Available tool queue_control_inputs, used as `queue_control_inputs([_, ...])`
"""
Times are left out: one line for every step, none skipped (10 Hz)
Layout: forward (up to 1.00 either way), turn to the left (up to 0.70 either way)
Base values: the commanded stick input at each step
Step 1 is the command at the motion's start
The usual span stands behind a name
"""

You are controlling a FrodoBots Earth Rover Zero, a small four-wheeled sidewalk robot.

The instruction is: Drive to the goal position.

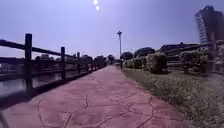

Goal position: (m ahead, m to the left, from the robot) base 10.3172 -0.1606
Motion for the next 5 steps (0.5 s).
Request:
queue_control_inputs([1.0, 0.01])
queue_control_inputs([1.0, 0.01])
queue_control_inputs([1.0, 0.01])
queue_control_inputs([1.0, 0.01])
queue_control_inputs([1.0, 0.01])
